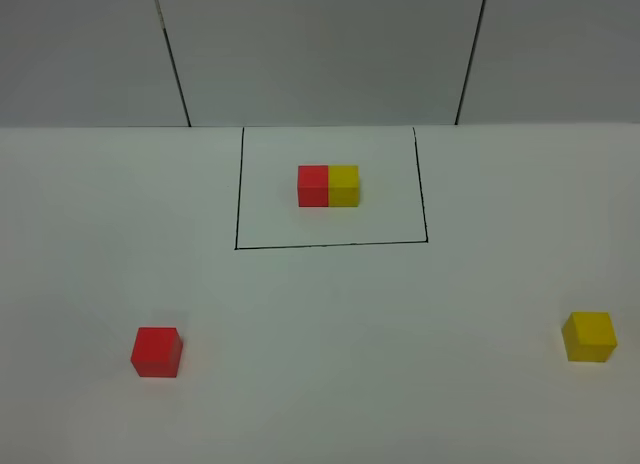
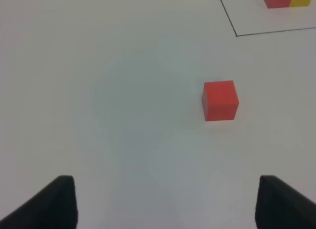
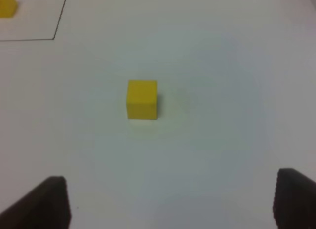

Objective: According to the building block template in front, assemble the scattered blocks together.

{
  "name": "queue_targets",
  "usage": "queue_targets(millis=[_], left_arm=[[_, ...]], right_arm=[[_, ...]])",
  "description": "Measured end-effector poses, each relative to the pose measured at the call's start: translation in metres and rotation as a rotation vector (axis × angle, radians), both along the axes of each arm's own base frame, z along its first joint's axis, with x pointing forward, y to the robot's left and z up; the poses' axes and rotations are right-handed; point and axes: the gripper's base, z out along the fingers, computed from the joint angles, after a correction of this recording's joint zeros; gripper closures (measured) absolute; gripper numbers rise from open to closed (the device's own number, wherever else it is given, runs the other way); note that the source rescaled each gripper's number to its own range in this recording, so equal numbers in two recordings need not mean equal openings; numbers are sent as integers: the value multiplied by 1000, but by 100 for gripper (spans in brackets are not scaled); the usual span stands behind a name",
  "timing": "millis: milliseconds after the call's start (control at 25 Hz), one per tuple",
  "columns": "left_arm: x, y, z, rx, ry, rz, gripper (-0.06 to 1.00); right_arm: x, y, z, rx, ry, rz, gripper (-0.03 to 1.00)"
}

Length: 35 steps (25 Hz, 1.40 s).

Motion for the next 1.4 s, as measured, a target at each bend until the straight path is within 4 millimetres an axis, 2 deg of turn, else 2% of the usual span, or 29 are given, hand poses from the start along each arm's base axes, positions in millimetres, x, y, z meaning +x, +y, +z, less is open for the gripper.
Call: queue_targets(millis=[680, 760, 880, 1040, 1200, 1320, 1400], left_arm=[[0, 0, 0, -1, 1, 0, 29], [2, 0, 4, -13, -5, 8, 29], [12, 0, 21, -62, 14, 38, 28], [44, -2, 42, -101, 147, 54, 28], [92, -4, 55, -125, 322, 55, 28], [134, -8, 53, -162, 464, 47, 28], [163, -10, 45, -175, 564, 36, 28]], right_arm=[[0, 0, 0, 0, 0, 0, 18], [0, 0, 0, 0, 0, 0, 18], [0, 0, 0, 0, 0, 0, 18], [0, 0, 0, 0, 0, 0, 18], [0, 0, 0, 0, 0, 0, 18], [0, 0, 0, 0, -1, 0, 18], [0, 0, 0, 0, -1, 0, 18]])
